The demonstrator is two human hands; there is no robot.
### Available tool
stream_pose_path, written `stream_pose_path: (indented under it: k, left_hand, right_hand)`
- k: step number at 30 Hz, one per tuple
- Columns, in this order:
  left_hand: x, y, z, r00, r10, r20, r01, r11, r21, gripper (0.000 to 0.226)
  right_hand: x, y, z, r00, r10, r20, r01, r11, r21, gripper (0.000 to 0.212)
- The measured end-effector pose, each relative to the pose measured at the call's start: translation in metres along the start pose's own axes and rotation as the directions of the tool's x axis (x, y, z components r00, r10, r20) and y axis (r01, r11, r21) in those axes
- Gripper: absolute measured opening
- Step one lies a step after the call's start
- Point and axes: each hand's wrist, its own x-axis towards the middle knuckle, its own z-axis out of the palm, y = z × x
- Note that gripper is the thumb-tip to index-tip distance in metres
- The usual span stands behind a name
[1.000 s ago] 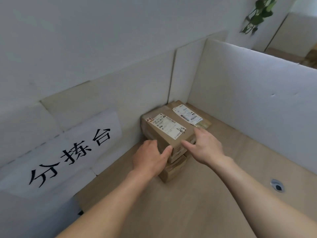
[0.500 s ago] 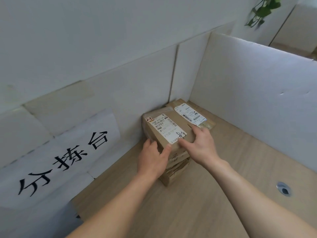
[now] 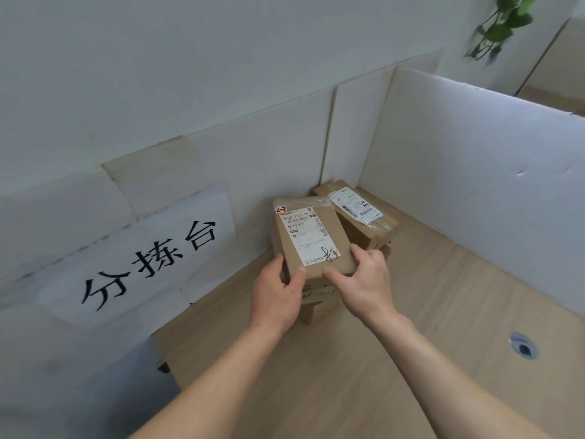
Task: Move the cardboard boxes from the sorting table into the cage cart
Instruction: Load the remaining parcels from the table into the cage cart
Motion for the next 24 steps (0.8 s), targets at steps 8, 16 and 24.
stream_pose_path:
  k: [8, 16, 24]
  left_hand:
    - [-0.058, -0.009, -0.027, 0.982, -0.074, -0.174, 0.072, 0.997, -0.021, 0.023]
    - [-0.096, -0.043, -0.047, 0.966, -0.119, -0.230, 0.104, 0.992, -0.076, 0.040]
    - [-0.102, -0.077, -0.049, 0.956, -0.242, -0.167, 0.230, 0.969, -0.091, 0.044]
  right_hand:
    - [-0.055, -0.006, 0.009, 0.997, -0.070, 0.015, 0.069, 0.995, 0.065, 0.055]
    - [-0.097, -0.007, 0.034, 0.985, -0.140, 0.105, 0.131, 0.987, 0.091, 0.047]
    - [-0.107, 0.015, 0.070, 0.970, -0.047, 0.237, 0.043, 0.999, 0.025, 0.073]
